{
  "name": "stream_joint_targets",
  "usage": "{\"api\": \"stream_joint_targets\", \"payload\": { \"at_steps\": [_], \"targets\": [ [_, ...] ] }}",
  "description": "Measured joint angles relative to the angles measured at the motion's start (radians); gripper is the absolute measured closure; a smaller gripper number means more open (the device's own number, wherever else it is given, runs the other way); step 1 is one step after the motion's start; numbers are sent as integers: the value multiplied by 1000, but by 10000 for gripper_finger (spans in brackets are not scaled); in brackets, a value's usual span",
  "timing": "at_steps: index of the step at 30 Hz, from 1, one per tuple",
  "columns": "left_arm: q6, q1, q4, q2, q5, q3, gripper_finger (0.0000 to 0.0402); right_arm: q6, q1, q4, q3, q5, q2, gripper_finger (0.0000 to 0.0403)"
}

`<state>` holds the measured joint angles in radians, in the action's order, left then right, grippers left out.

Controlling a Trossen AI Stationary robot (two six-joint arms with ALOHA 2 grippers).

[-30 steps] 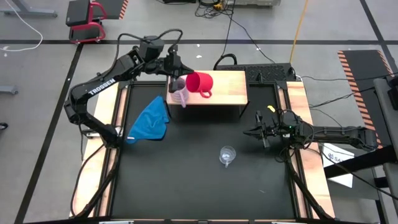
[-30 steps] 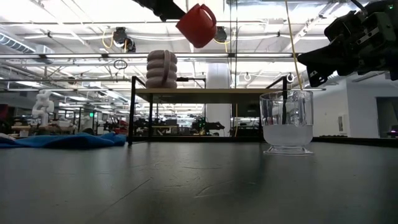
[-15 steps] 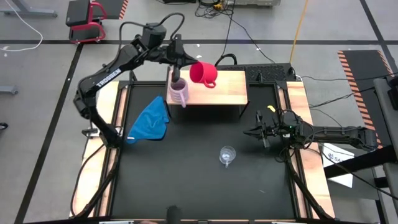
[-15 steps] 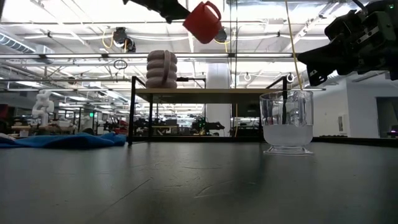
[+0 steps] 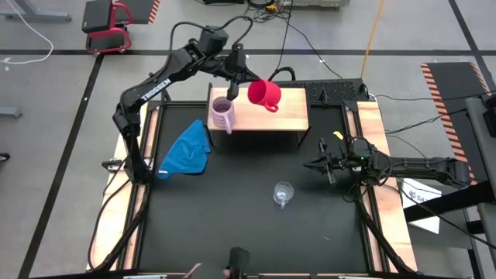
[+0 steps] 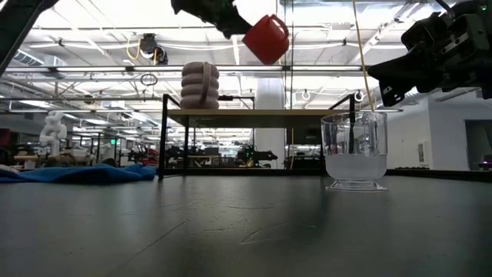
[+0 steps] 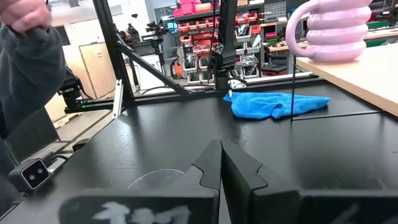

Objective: Stack small to large cups/mugs on shelf
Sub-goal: Put the red mug on the shelf

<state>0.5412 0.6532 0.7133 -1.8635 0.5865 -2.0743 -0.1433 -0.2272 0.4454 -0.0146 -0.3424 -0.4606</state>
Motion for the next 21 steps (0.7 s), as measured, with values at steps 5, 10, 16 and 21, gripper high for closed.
{"api": "stream_joint_targets", "payload": {
  "at_steps": [5,10,16,21],
  "targets": [
    [4,27,17,-12,-11,0,401,0,0,0,0,0,0,403],
    [3,44,30,-12,-11,0,401,10,0,1,0,0,0,403],
    [28,48,141,-12,-12,0,401,17,0,7,0,0,0,403],
    [73,16,227,-12,-65,0,401,17,0,7,0,0,0,403]
  ]
}}
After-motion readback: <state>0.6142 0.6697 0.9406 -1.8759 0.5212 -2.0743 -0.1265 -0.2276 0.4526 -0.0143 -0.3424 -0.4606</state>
